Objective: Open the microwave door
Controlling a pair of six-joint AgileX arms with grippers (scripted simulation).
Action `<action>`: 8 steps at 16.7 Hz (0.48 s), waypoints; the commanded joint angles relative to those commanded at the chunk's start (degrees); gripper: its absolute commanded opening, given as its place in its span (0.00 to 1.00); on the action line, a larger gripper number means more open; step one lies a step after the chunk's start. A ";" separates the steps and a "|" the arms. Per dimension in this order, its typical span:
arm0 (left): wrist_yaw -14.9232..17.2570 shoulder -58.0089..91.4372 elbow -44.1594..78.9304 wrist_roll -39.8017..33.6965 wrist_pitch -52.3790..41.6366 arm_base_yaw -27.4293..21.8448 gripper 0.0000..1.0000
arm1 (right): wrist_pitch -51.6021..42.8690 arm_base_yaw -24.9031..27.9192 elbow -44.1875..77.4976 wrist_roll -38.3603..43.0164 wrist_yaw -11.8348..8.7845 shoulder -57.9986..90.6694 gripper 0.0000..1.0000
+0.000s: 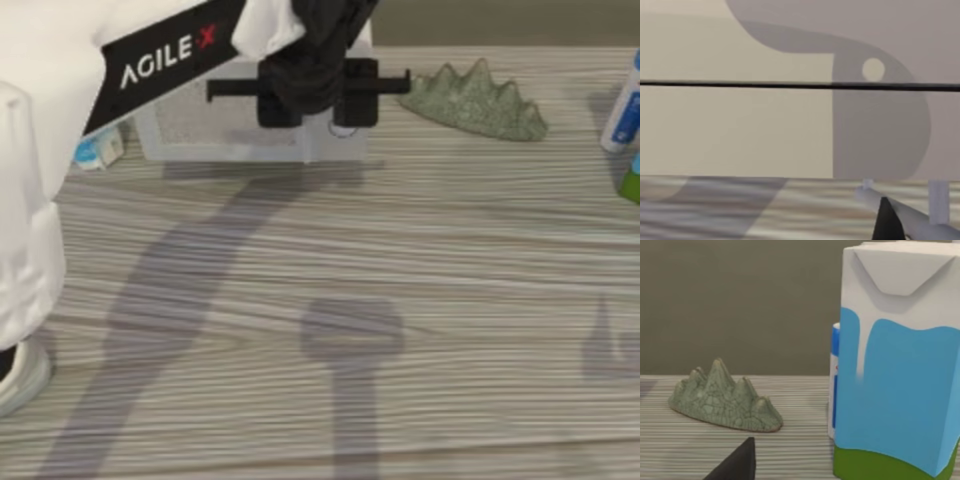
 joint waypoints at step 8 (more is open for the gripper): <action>-1.42 -4.11 -5.13 -0.87 2.08 0.03 0.00 | 0.00 0.00 0.00 0.00 0.00 0.00 1.00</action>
